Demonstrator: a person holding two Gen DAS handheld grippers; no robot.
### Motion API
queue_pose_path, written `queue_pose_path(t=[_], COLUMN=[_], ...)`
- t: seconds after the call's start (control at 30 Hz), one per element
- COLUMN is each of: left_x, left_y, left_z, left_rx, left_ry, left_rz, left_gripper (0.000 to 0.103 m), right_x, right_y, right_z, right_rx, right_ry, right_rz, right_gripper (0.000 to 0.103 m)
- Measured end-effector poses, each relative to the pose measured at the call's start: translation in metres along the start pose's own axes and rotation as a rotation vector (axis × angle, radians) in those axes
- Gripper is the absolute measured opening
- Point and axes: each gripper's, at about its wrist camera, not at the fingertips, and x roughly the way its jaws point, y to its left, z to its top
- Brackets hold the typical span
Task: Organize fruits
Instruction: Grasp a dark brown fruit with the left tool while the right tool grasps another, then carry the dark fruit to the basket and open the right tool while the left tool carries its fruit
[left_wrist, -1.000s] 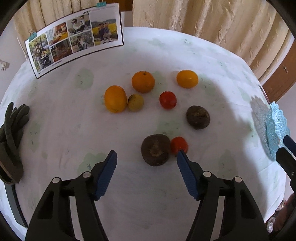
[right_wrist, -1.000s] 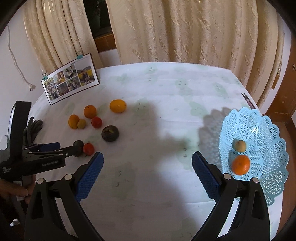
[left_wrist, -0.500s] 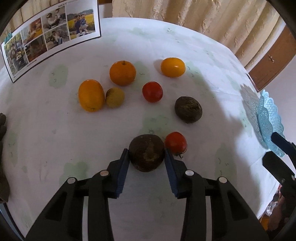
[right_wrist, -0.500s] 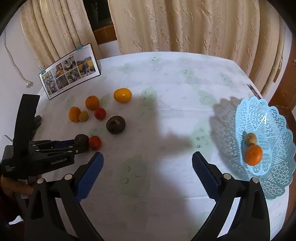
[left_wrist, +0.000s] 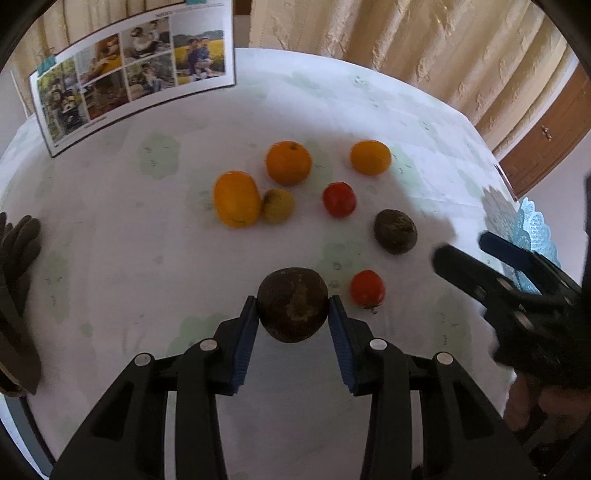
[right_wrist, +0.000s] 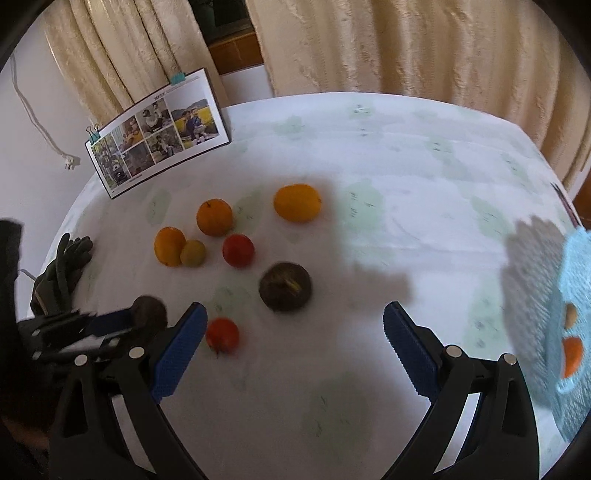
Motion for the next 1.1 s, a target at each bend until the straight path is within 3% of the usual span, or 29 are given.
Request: queue_pose_path(t=[0.17,0.23,0.4,0.5,0.8,1.1], left_x=[-0.006,-0.008,-0.007,-0.006,-0.005,-0.002], left_y=[0.01,0.015,0.021,0.02,0.004,-0.032], left_z=[-0.002,-0.003,-0.004,-0.004,0.006,0.014], left_rx=[-0.022,-0.033,-0.049,-0.051,-0.022,0.035], left_ry=[-0.005,-0.004,0.002,0.005,-0.005,-0.014], left_rz=[0.019,0.029,0.044,0.046,0.037,0.017], left_gripper=[0.039,0.039,0.039,0.039,0.039,0.039], right_x=[0.029,0.039,0.06,0.059,0.026,-0.023], right_y=[0.01,0.012,0.009,0.01,-0.003,-0.049], right_z=[0.012,0.014,0.016,0.015,0.014,0.013], right_rx=[-0.035,-0.048,-0.057,-0.068,-0.026,0.054], right_ry=[0.026,0.041,0.093,0.093,0.045,-0.035], right_rz=[-0.013,-0.031,-0.05,-0.042,-0.031,-0.086], right_gripper=[0.092,0.084,0.053,0.043,0.043,0.043])
